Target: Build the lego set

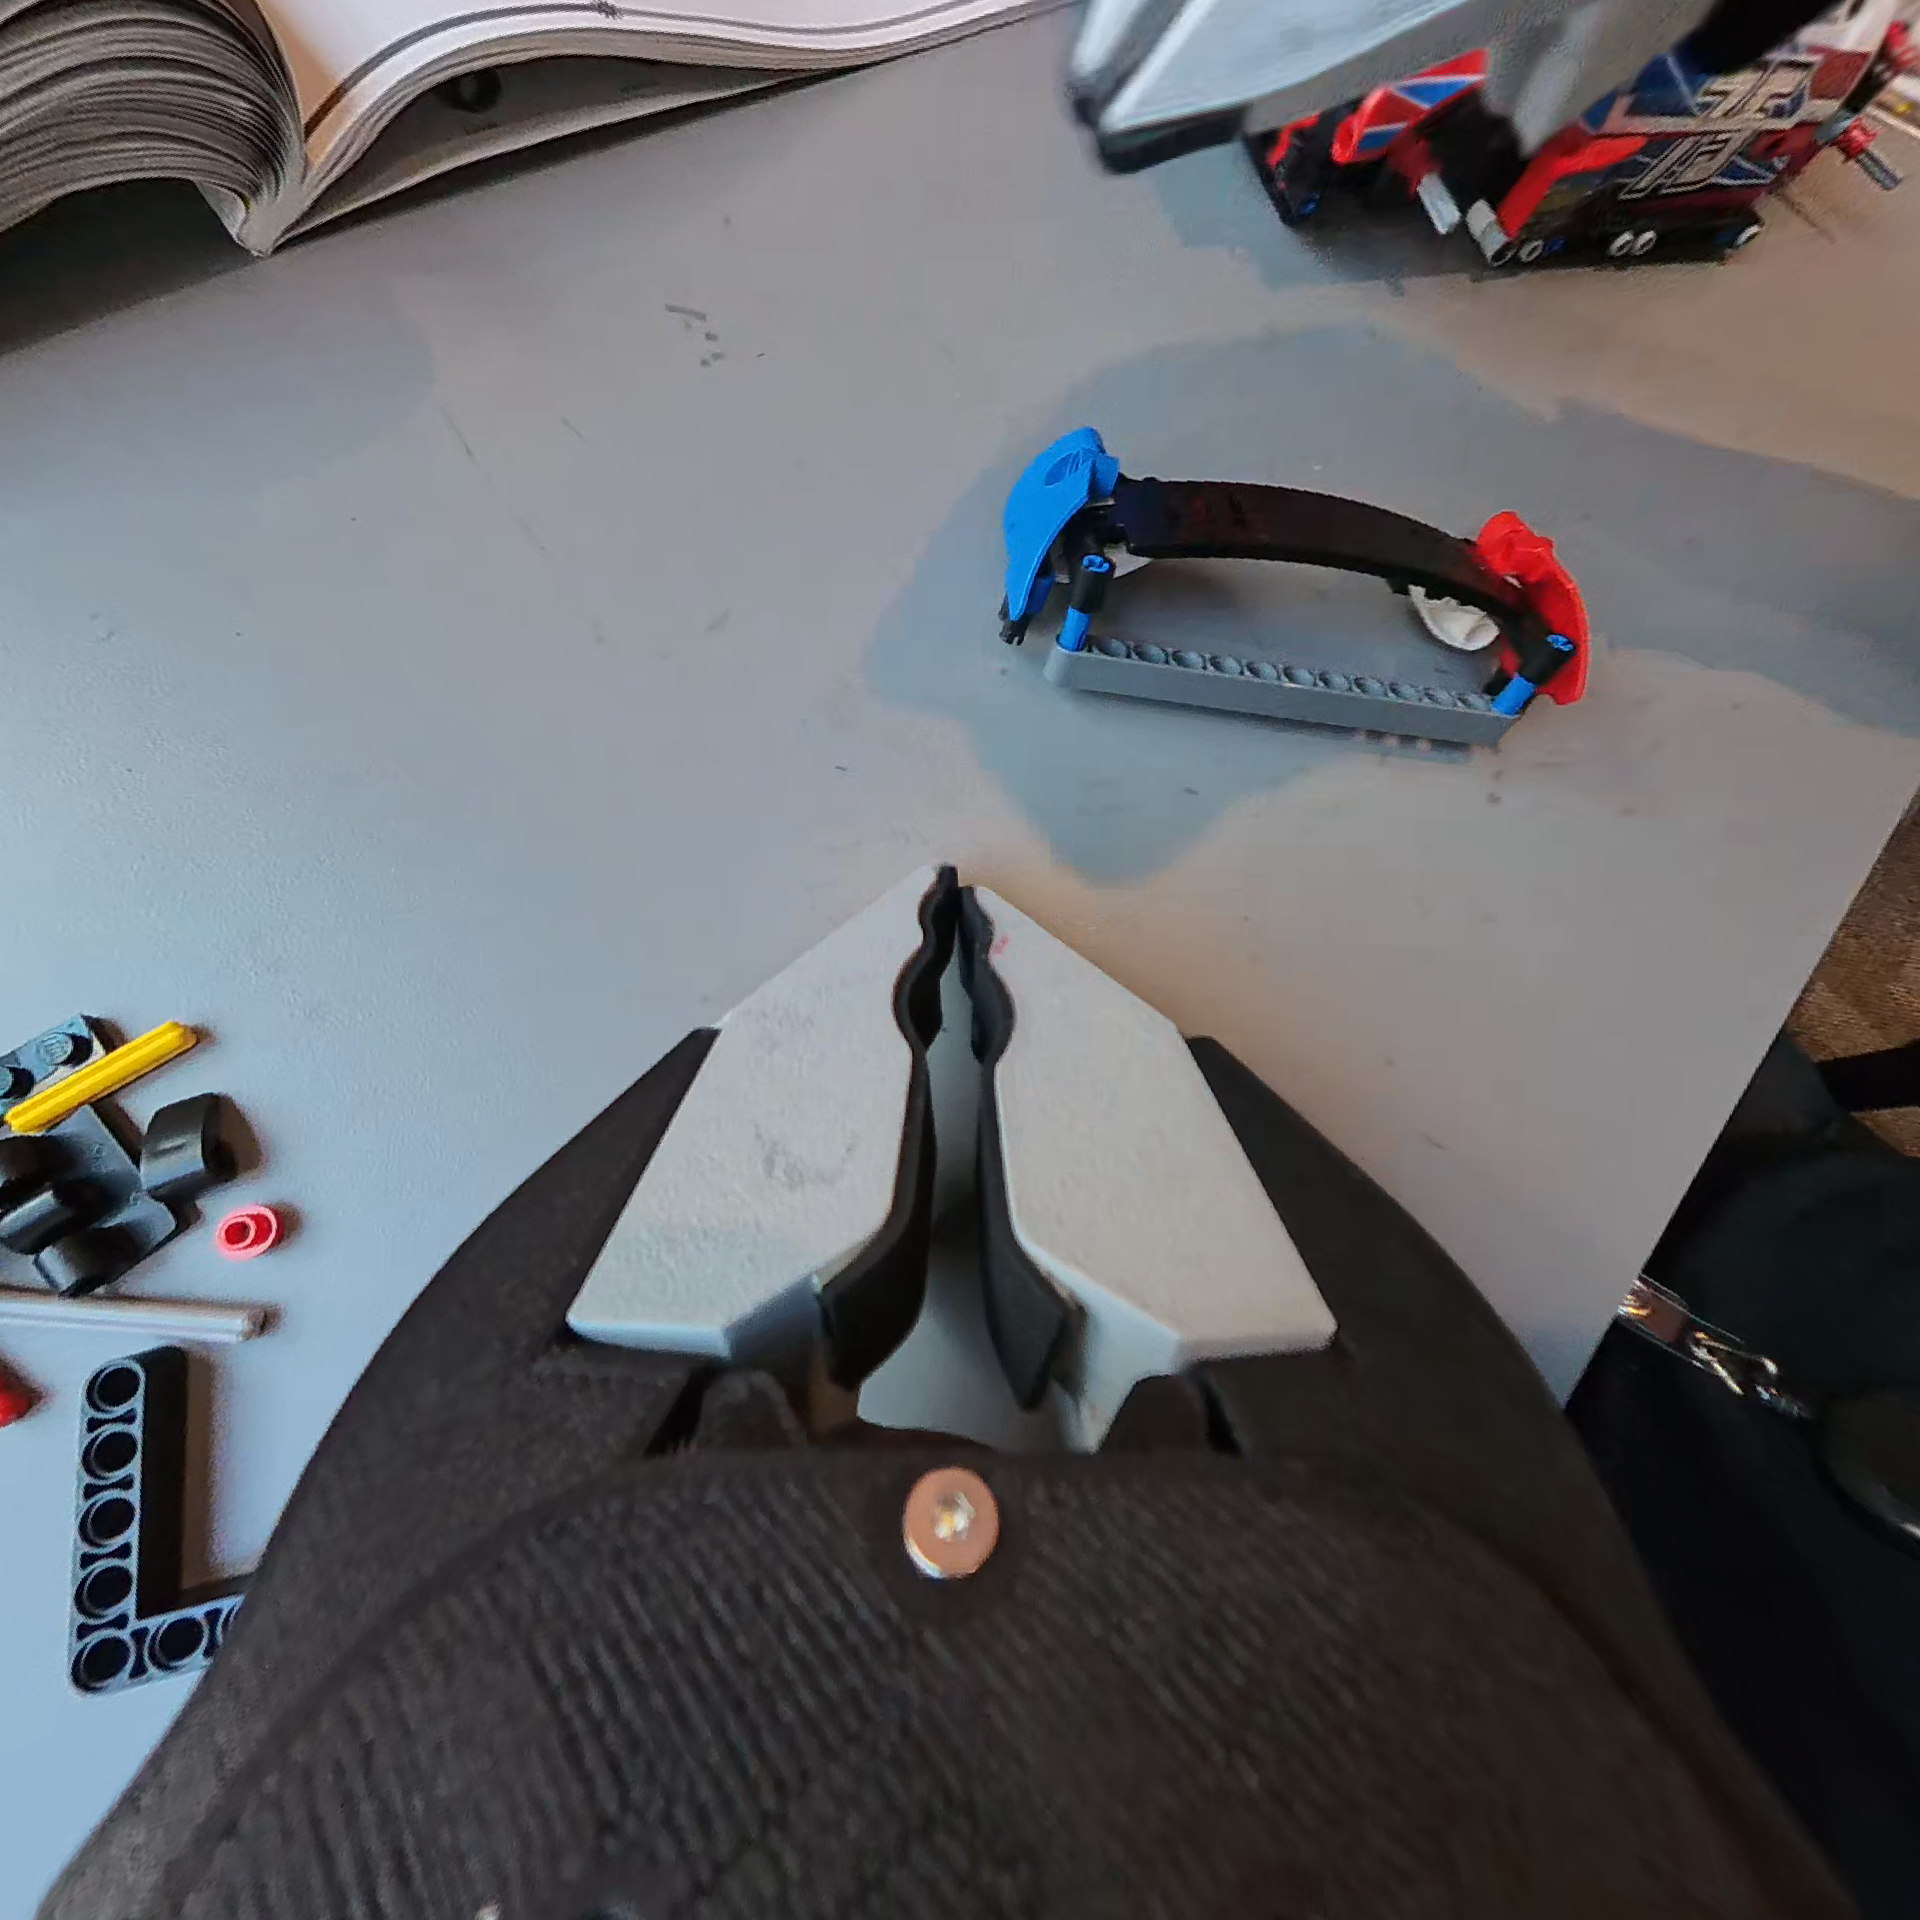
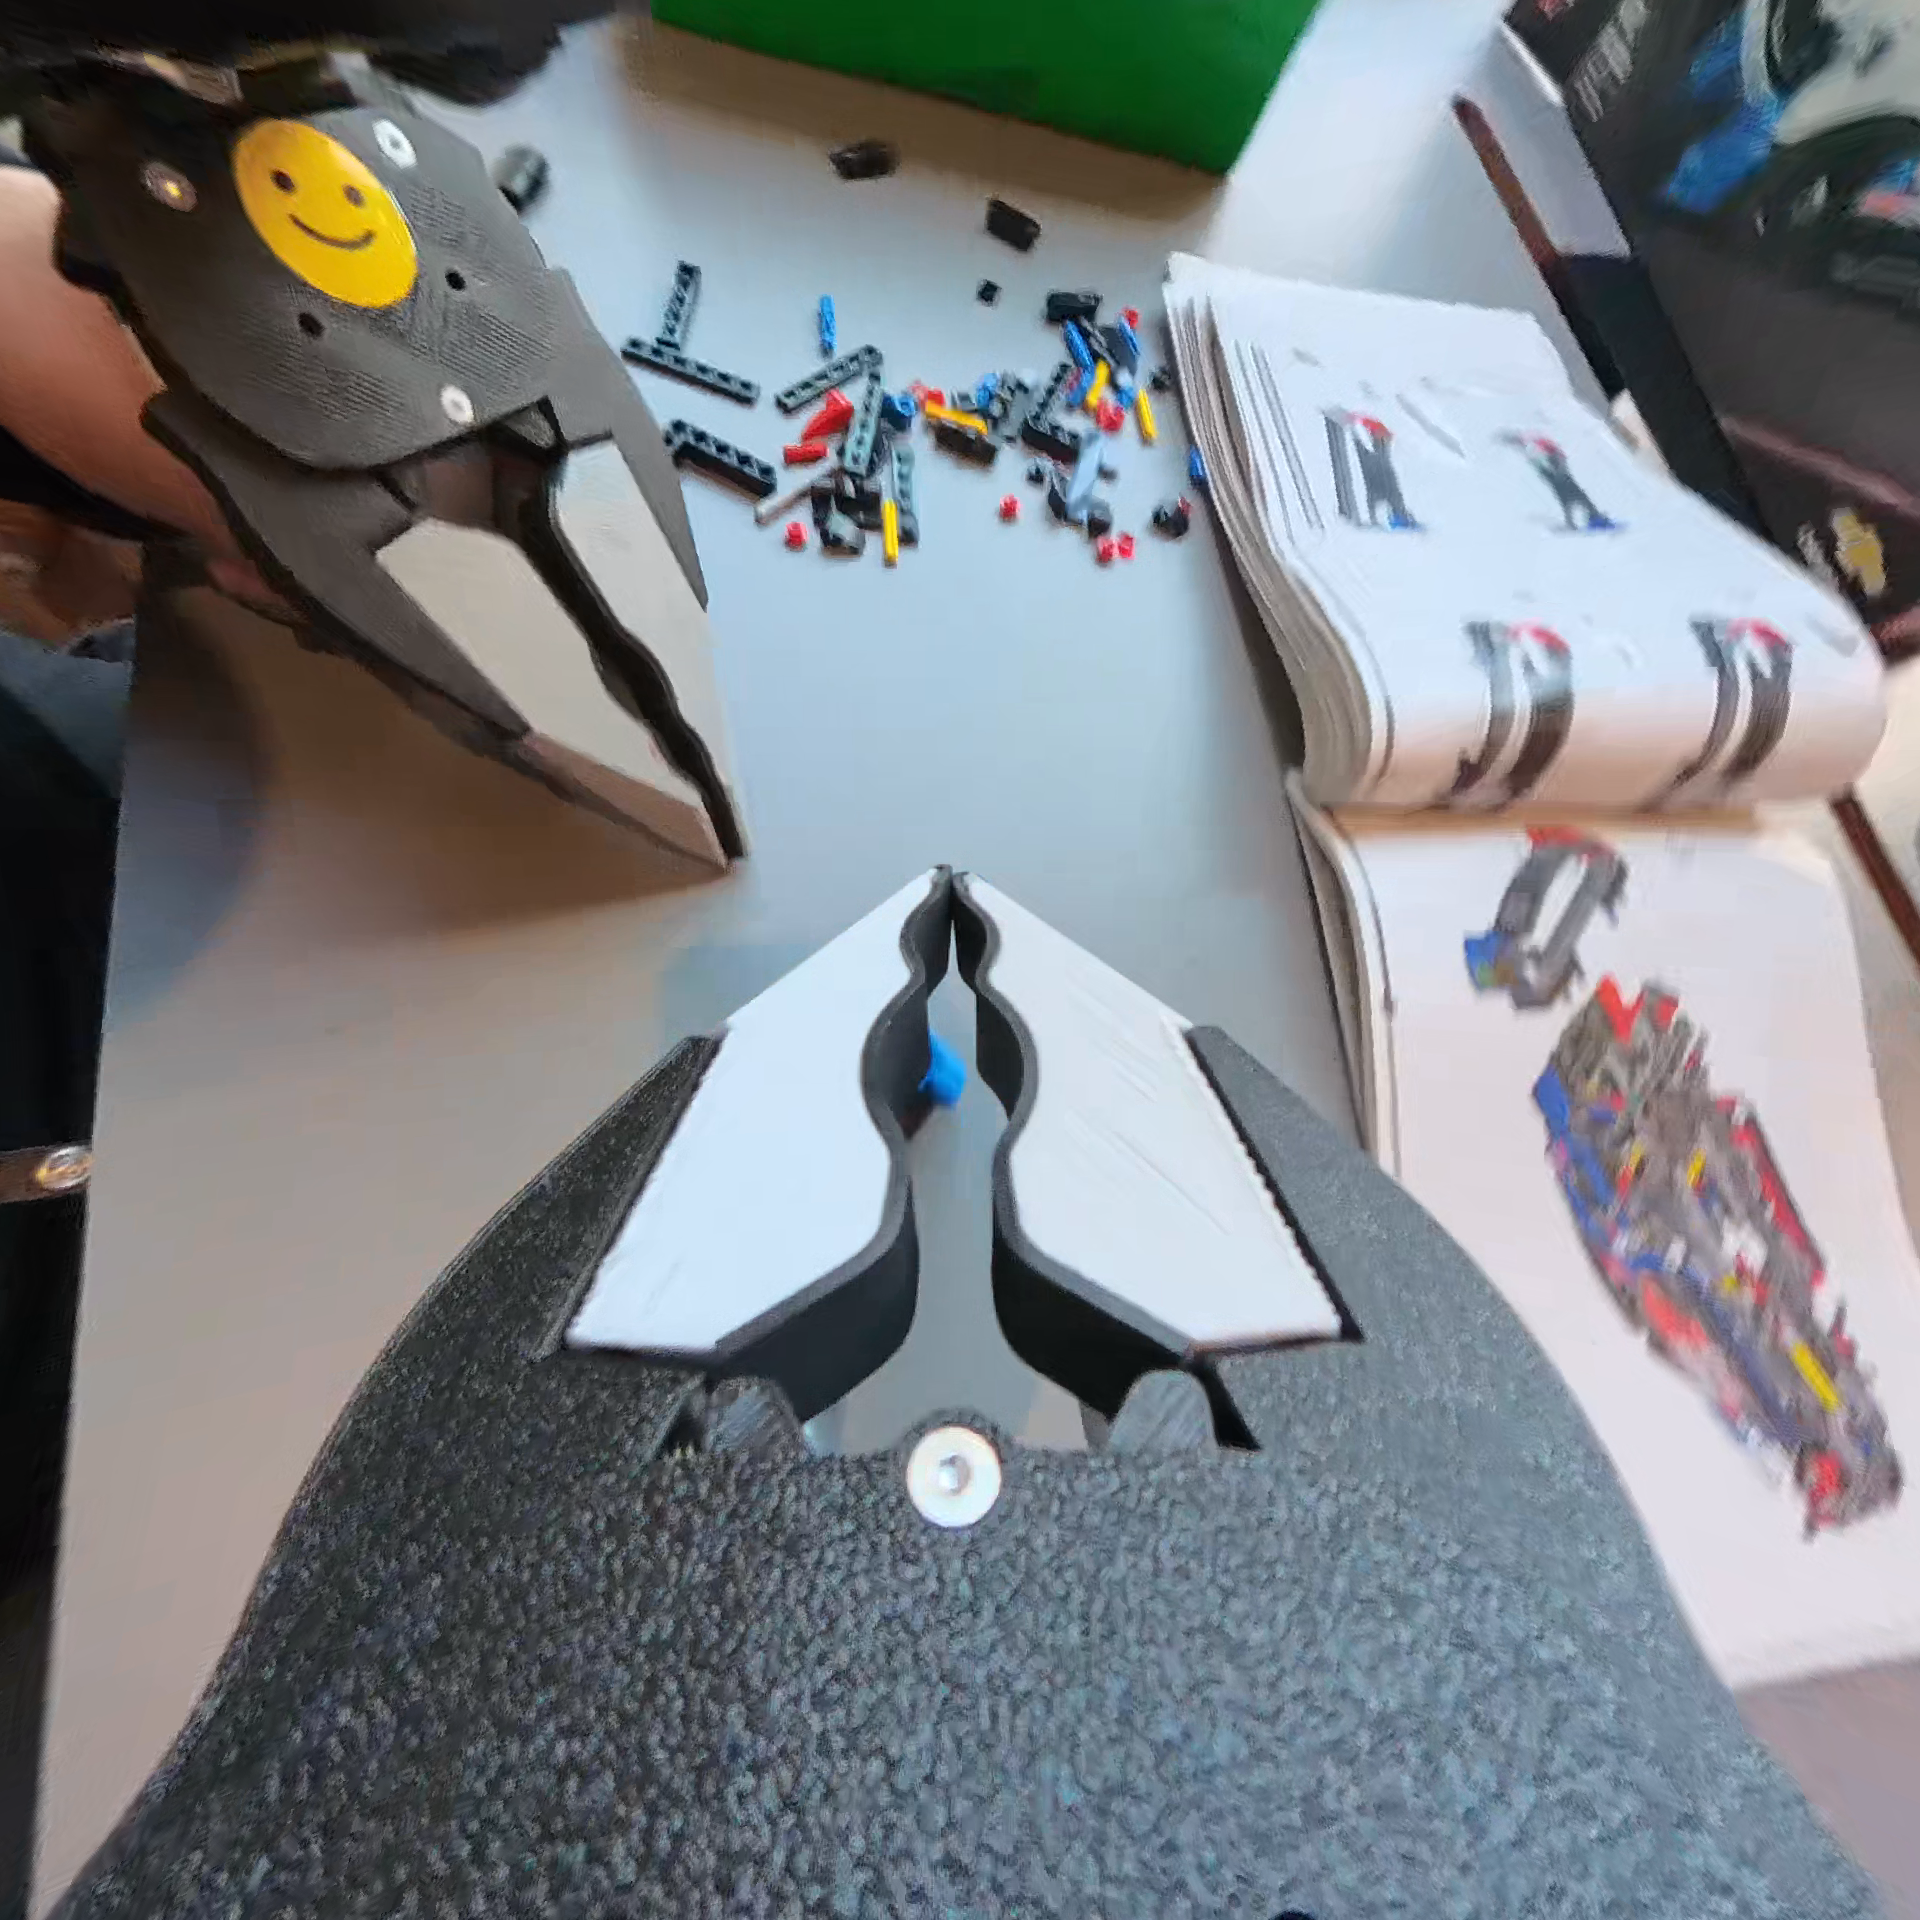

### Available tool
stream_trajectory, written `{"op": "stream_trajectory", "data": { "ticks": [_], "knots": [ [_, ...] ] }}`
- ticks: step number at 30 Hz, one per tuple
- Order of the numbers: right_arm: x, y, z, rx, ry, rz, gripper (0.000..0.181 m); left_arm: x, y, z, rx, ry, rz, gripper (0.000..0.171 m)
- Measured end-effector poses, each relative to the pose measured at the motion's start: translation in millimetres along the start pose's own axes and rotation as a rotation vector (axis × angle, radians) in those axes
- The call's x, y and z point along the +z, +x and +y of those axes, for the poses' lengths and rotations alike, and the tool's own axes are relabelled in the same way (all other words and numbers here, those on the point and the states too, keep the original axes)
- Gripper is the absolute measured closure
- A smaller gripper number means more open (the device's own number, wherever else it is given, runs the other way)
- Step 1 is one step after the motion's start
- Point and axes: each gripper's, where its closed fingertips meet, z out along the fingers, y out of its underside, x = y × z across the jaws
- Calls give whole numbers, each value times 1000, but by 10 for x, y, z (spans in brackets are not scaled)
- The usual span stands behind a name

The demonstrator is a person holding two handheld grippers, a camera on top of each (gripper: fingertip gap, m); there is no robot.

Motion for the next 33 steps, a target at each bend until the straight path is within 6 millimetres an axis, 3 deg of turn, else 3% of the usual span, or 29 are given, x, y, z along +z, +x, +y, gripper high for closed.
{"op": "stream_trajectory", "data": {
  "ticks": [3, 7, 14, 17, 19, 23, 25, 30, 33],
  "knots": [
    [-120, -77, 260, 29, -40, 3, 181, 7, 32, 9, 9, -9, 21, 171],
    [-50, -209, 509, -40, -146, -55, 181, 68, 71, -53, 61, -13, 48, 168],
    [135, -216, 260, -45, -109, -74, 181, 83, -22, -182, 80, 32, 40, 163],
    [283, -274, 436, -92, -203, -74, 181, 83, -71, -187, 65, 29, 47, 163],
    [298, -287, 415, -116, -202, -54, 181, 104, -70, -181, 78, 15, 53, 162],
    [-48, -75, 73, 15, -35, 74, 181, 95, -49, -252, 179, 49, 50, 154],
    [-281, -14, 66, 119, 23, 149, 181, 95, -39, -310, 280, 74, 39, 146],
    [-478, -249, 657, 302, -81, 278, 139, 251, -25, -431, 529, 59, 13, 134],
    [-473, -465, 843, 408, -91, 287, 128, 345, 15, -519, 618, 56, 43, 126]
  ]
}}
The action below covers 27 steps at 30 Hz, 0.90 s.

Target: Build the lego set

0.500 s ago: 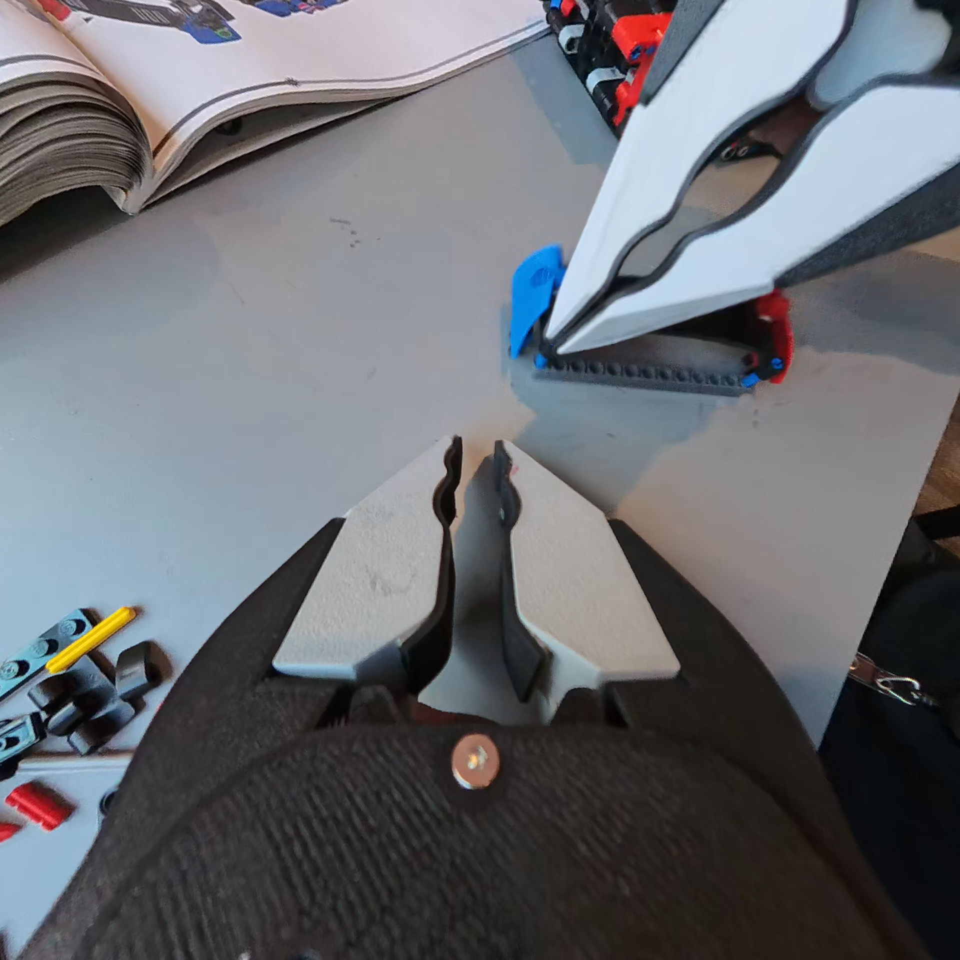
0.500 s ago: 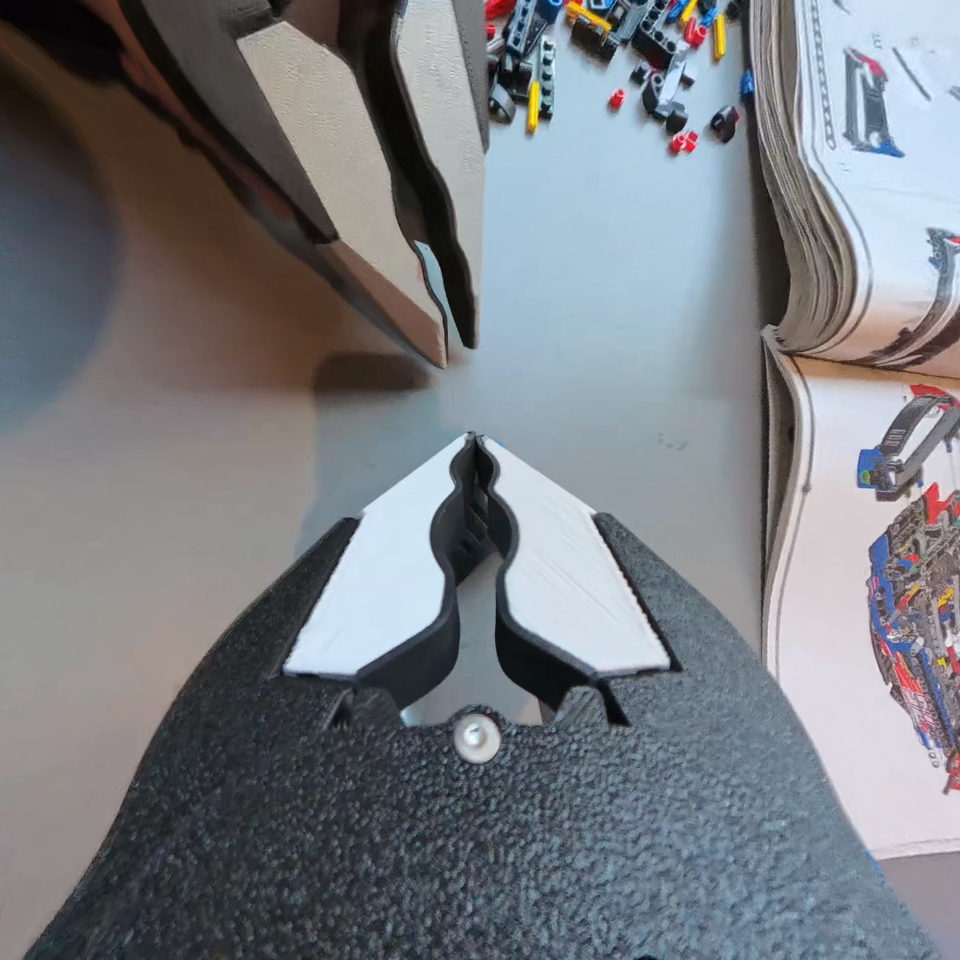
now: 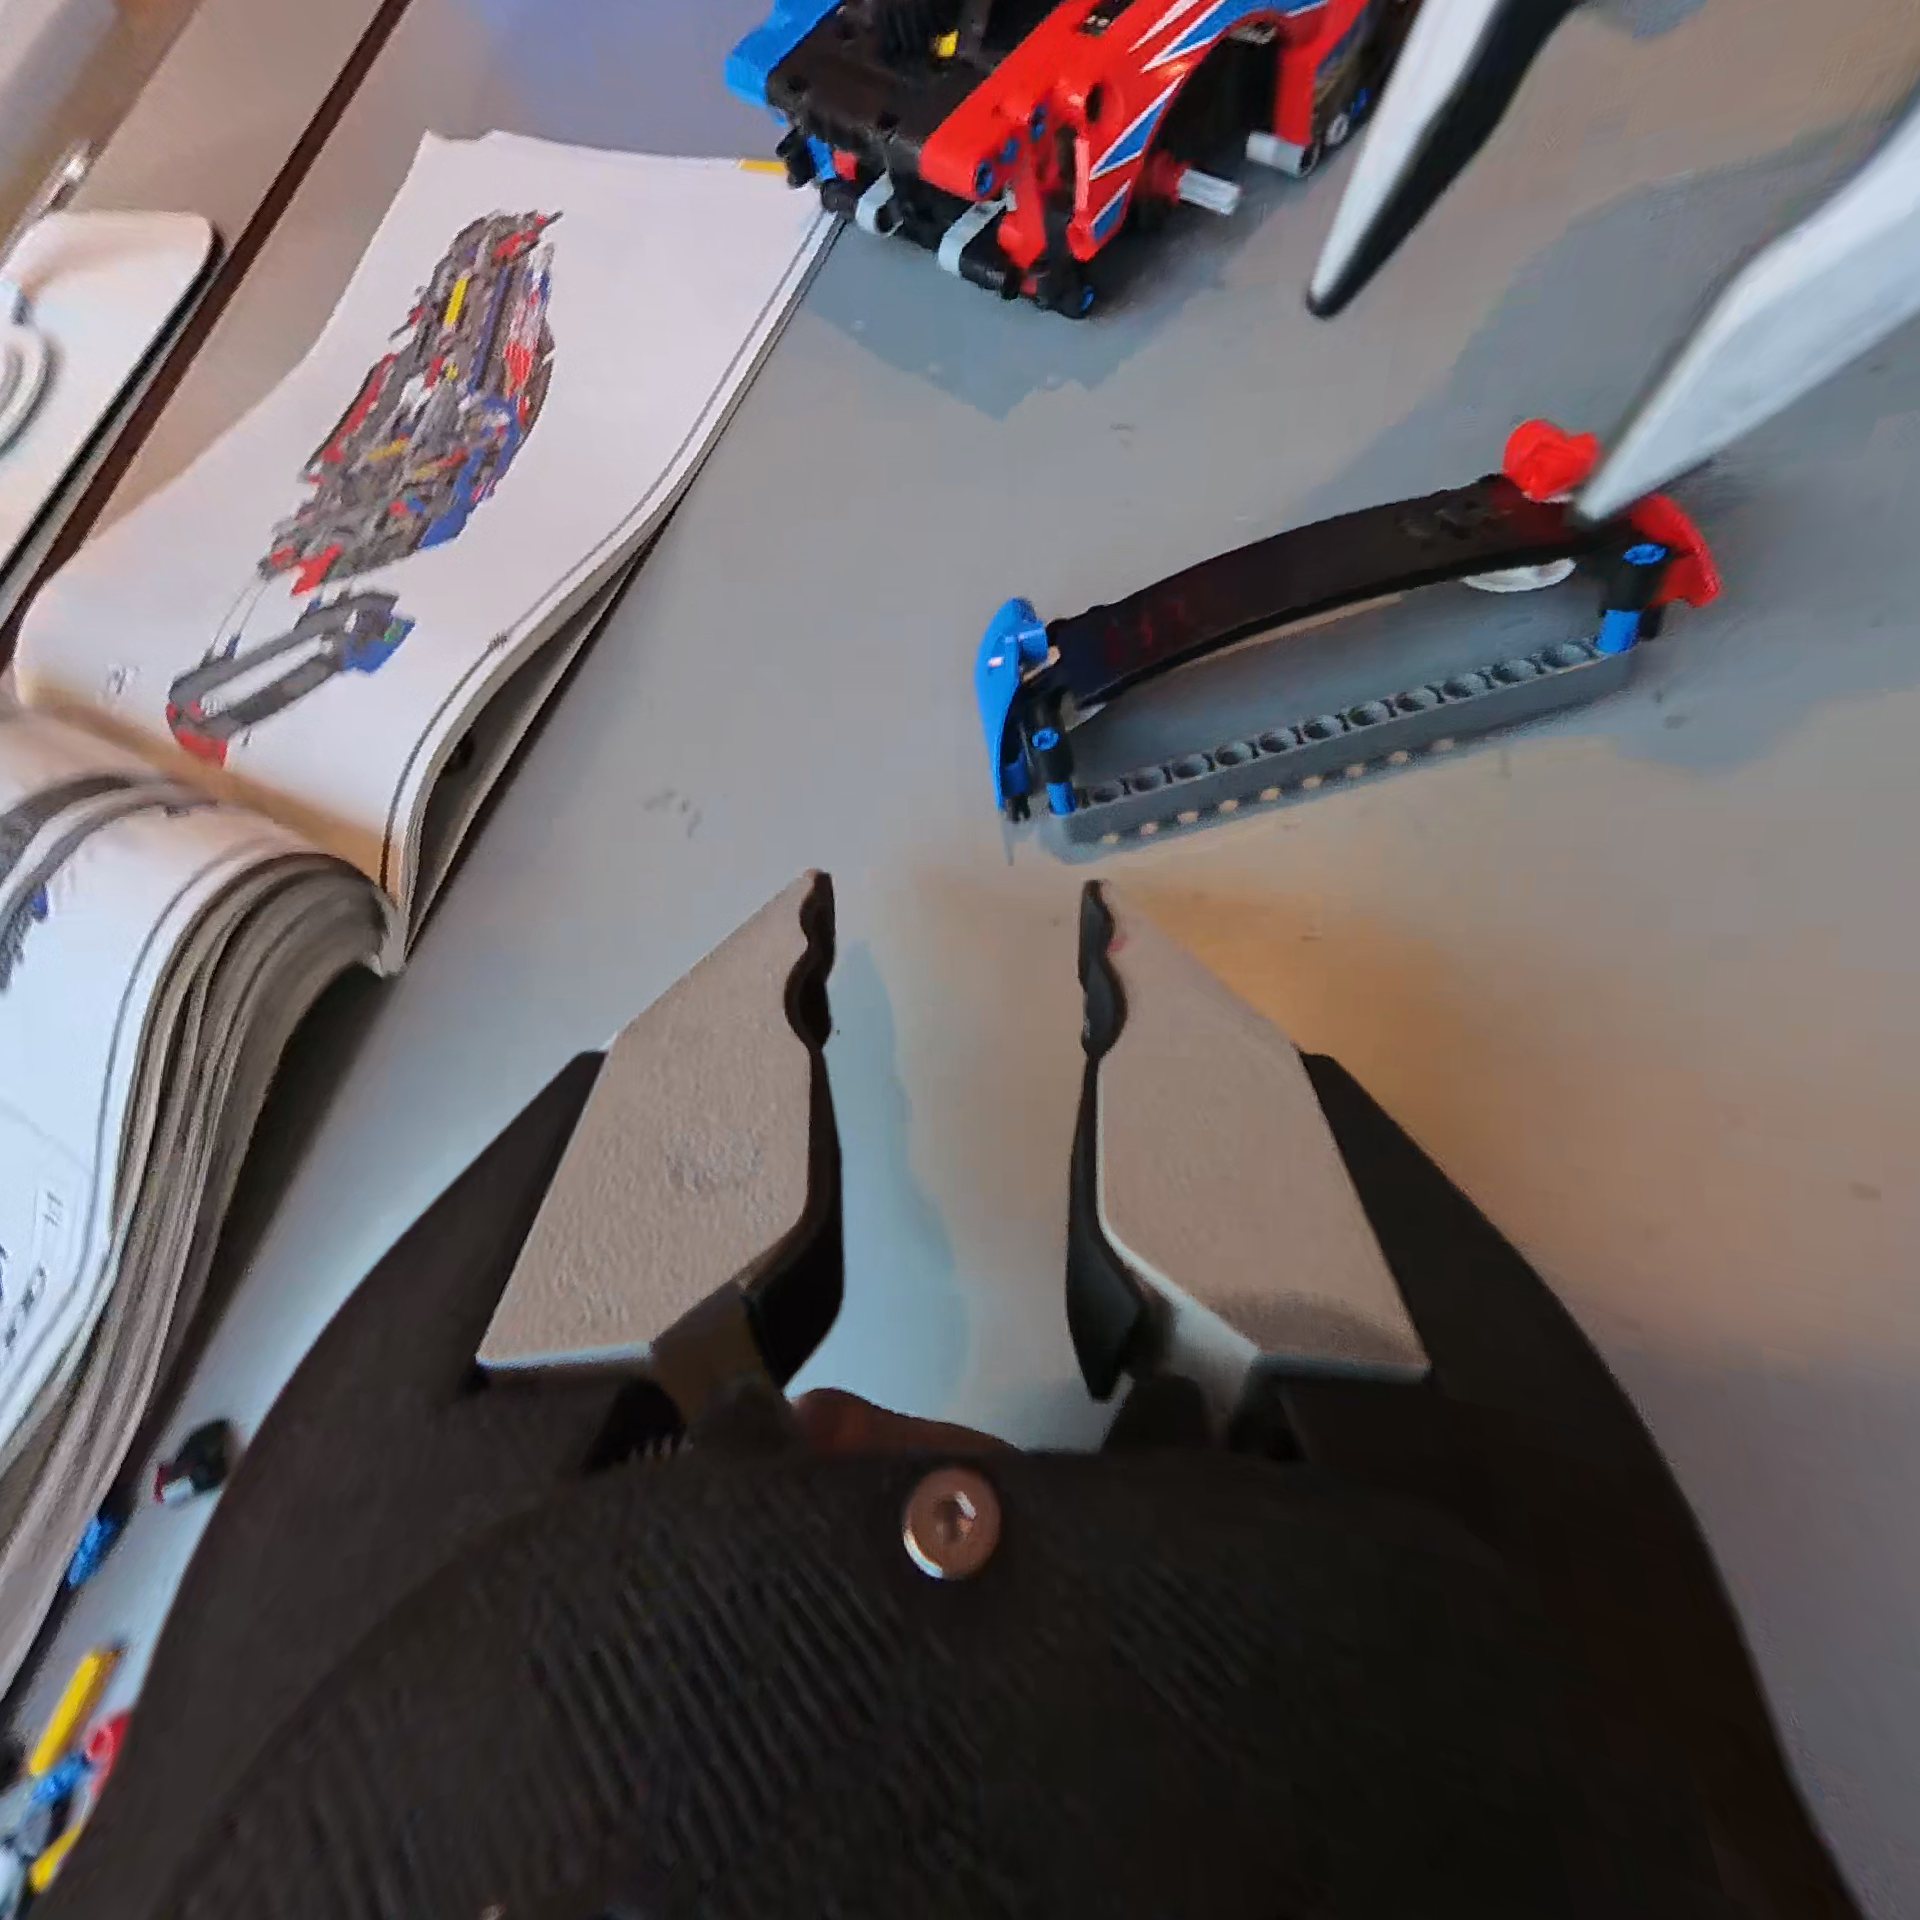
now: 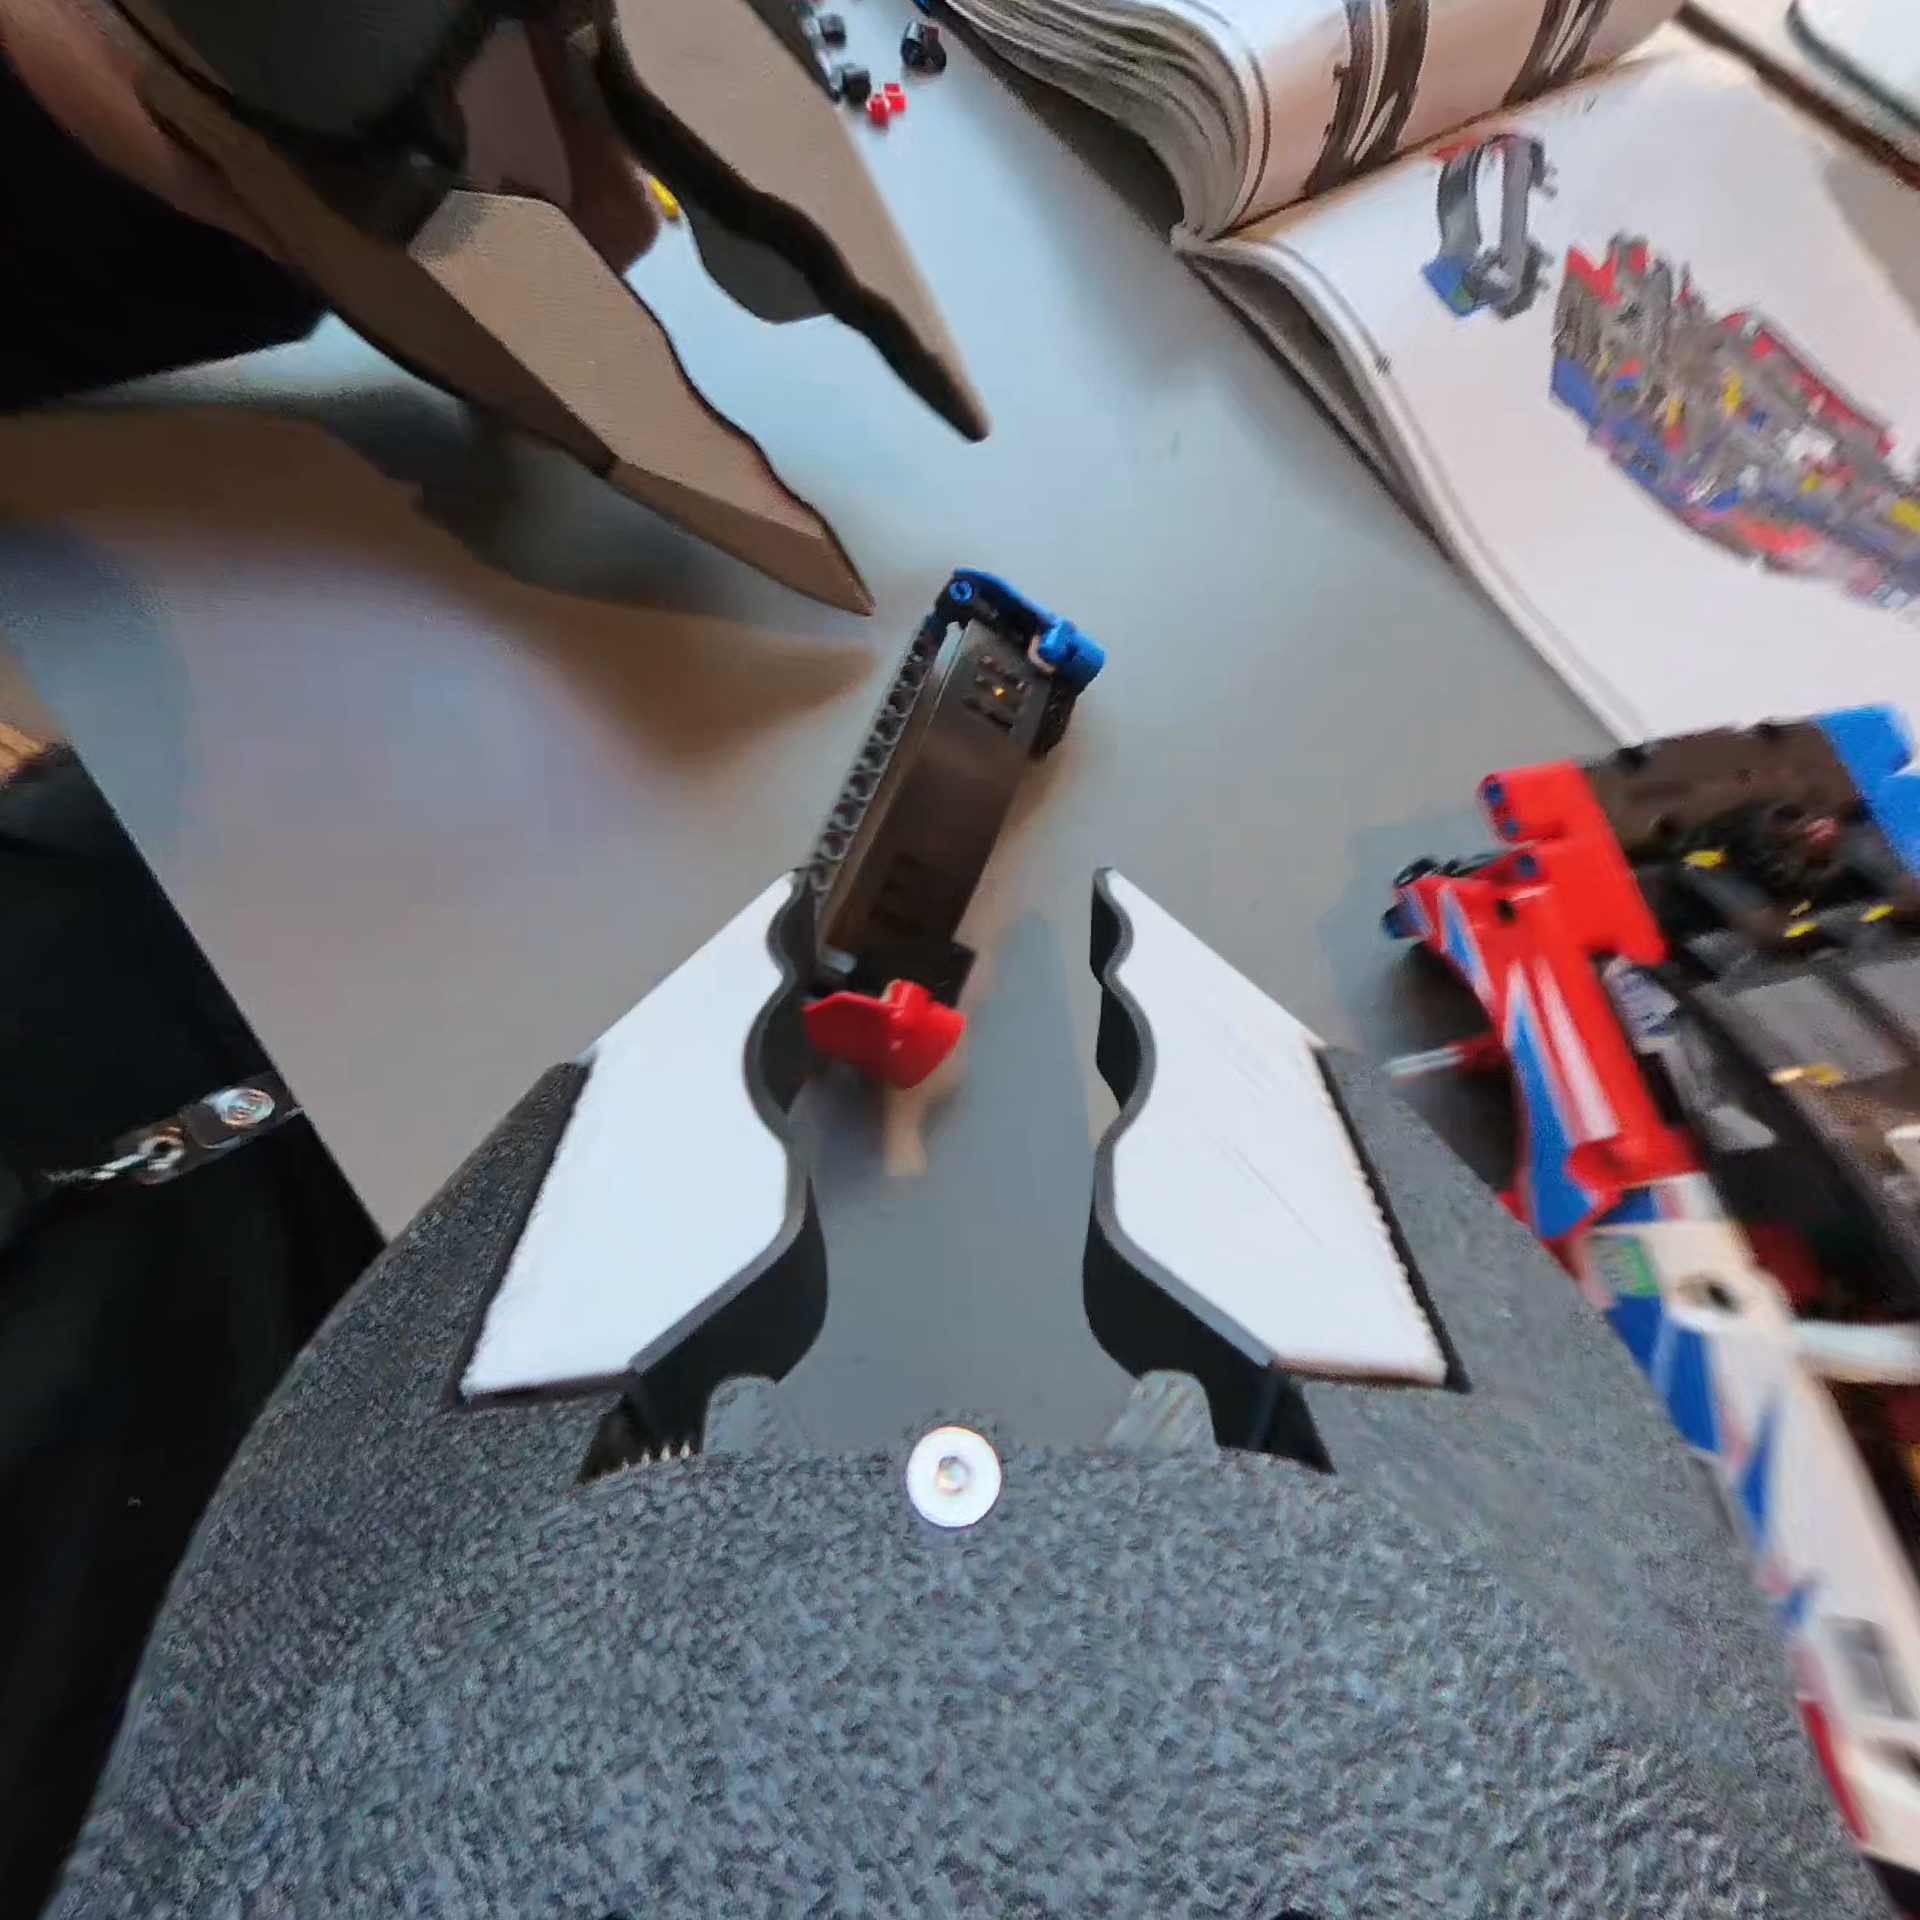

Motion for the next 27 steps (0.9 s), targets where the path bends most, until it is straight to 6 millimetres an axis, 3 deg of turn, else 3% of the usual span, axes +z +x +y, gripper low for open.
{"op": "stream_trajectory", "data": {
  "ticks": [5, 11, 15, 27],
  "knots": [
    [55, -86, 33, 27, -3, 24, 119, 38, -41, -71, 228, 27, -53, 112],
    [281, 18, 0, 57, -73, -38, 123, 53, 124, -152, 412, 146, -120, 117],
    [369, -7, -17, 30, -98, -84, 147, 39, 93, -203, 458, 187, -194, 115],
    [514, 84, -135, 20, -64, -44, 150, 46, -58, -188, 406, 165, -241, 106]
  ]
}}
